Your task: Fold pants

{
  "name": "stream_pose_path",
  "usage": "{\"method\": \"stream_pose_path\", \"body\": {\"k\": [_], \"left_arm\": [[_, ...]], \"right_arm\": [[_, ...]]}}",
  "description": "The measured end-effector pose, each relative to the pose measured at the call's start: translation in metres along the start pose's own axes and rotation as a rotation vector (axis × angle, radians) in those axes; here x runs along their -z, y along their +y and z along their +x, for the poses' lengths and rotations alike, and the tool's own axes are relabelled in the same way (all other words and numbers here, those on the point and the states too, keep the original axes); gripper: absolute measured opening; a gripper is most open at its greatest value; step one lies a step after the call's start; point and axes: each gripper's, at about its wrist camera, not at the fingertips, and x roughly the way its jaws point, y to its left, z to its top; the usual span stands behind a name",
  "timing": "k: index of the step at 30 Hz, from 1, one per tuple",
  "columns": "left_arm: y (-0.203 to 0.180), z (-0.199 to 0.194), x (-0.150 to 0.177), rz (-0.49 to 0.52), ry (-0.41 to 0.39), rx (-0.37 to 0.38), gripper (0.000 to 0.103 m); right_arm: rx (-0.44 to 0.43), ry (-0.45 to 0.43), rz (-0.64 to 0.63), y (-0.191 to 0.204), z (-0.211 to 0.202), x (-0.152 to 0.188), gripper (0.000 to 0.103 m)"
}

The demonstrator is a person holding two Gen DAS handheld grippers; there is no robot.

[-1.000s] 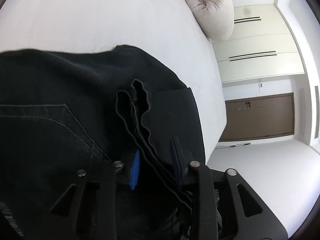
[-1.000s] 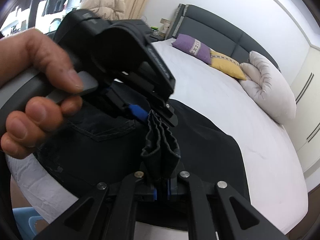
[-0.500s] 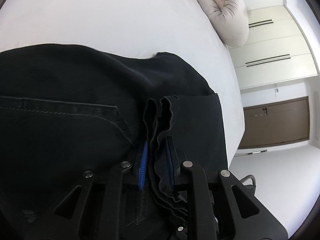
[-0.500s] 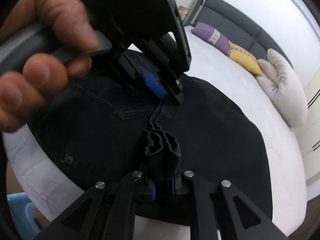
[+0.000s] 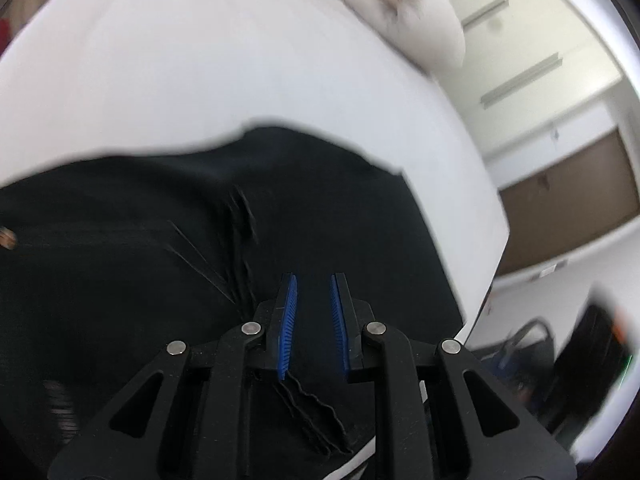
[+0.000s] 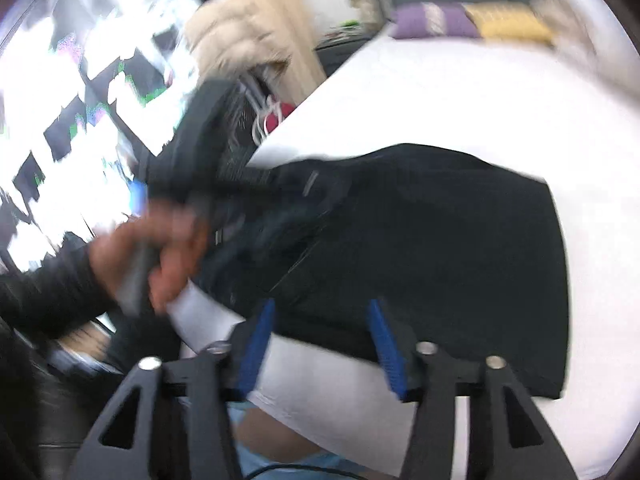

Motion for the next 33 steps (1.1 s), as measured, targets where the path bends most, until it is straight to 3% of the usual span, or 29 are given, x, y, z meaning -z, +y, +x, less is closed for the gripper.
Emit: {"method": "stream_pose_path", "body": {"k": [2,6,10,14,15,16,21,26,31,33], "left_arm": [[0.007,0.015,0.010,-0.014,0.040,-0.006,0.016],[0.015,0.018,0.019,0.015,0.012,0.025,0.016],[0.015,0.024,0.014,0.023,0.010,0.015,0.016],[0.011,0.025,0.017,0.013,0.001,0.031,0.016],[0.015,0.022,0.017,0.009,0.001,0.036,0.016],[0.020,0.019,0.018,0.006,0.001,0.038,0.016],[0.032,0.009,0.017,0.000,-0.005,0.052,0.016],[0.034,0.006,0.021,-0.009,-0.014,0.063,0.016],[0.038,-0.012,0.023,-0.019,-0.042,0.053,0.017],[0.036,-0.037,0.030,0.014,-0.086,0.040,0.017]], "right_arm": [[-0.087,-0.043,0.092,-0.047,-0.016,-0.020,0.050],[-0.204,-0.059,0.279,-0.138,-0.011,-0.059,0.050],[-0.235,-0.009,0.380,-0.183,0.029,-0.082,0.050],[-0.277,0.060,0.499,-0.213,0.074,-0.073,0.047],[-0.275,0.087,0.526,-0.214,0.085,-0.060,0.037],[-0.282,0.091,0.535,-0.215,0.087,-0.053,0.035],[-0.355,0.094,0.515,-0.185,0.065,-0.007,0.039],[-0.355,0.126,0.486,-0.149,0.045,0.030,0.044],[-0.297,0.060,0.513,-0.133,0.018,0.051,0.046],[-0.336,-0.028,0.492,-0.121,0.000,0.047,0.046]]}}
